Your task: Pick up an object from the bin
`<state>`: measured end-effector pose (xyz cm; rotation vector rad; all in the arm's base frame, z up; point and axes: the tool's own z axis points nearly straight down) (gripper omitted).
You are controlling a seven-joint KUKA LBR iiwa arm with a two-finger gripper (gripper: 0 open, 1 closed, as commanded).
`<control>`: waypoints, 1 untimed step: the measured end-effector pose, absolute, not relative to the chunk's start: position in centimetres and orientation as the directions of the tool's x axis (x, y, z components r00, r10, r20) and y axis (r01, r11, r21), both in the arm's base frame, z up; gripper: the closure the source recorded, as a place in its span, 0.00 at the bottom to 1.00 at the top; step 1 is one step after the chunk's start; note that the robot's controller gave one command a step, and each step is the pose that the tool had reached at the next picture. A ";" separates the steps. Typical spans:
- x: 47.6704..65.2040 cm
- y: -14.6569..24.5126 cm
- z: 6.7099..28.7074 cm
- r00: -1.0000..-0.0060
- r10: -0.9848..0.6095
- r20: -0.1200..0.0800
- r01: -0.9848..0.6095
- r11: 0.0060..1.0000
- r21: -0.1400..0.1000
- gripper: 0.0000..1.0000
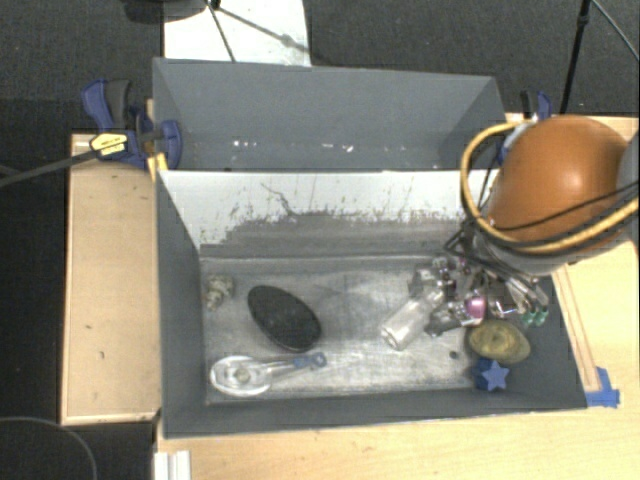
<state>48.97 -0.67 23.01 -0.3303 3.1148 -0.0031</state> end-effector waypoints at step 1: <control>49.4 1.5 15.5 -0.755 -0.656 0.001 -0.656 0.755 0.002 1.00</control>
Offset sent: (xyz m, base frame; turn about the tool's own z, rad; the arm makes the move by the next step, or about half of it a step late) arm 0.0046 0.0210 -0.0738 -0.5038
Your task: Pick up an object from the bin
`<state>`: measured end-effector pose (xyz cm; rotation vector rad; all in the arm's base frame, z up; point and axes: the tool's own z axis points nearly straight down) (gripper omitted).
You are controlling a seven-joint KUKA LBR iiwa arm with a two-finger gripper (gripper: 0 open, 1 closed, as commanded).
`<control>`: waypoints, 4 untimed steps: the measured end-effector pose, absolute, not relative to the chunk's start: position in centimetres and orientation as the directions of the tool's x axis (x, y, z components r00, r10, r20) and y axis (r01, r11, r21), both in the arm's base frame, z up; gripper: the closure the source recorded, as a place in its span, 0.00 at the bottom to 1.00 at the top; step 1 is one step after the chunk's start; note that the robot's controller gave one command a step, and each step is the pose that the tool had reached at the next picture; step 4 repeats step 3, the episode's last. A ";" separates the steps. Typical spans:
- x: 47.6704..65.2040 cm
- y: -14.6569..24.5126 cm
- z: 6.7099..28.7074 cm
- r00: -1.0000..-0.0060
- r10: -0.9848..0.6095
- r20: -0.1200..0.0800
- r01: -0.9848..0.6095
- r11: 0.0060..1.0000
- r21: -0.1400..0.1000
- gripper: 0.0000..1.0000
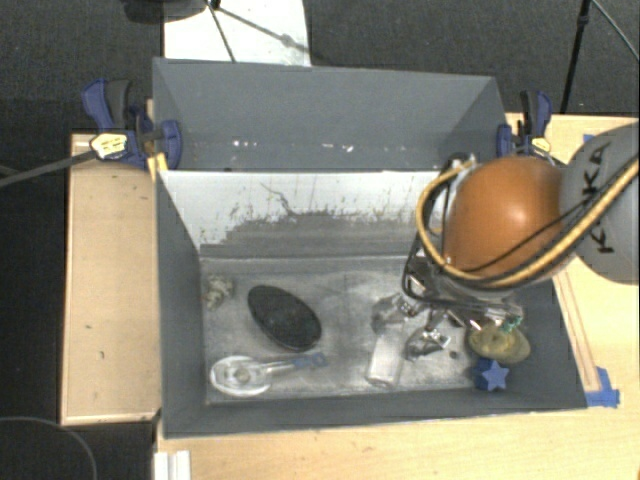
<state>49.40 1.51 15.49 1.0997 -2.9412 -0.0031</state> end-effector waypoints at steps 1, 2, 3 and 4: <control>48.5 0.6 18.7 -0.767 -0.641 -0.005 -0.641 0.767 -0.003 1.00; 49.2 1.1 19.2 -0.506 -0.863 -0.004 -0.863 0.506 -0.003 1.00; 50.4 2.1 23.3 -0.329 -0.944 -0.004 -0.944 0.329 -0.005 1.00; 50.4 2.1 23.3 -0.329 -0.944 -0.004 -0.944 0.329 -0.005 1.00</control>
Offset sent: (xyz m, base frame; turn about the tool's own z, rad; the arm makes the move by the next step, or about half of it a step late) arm -0.0098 -0.0086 0.0304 0.0134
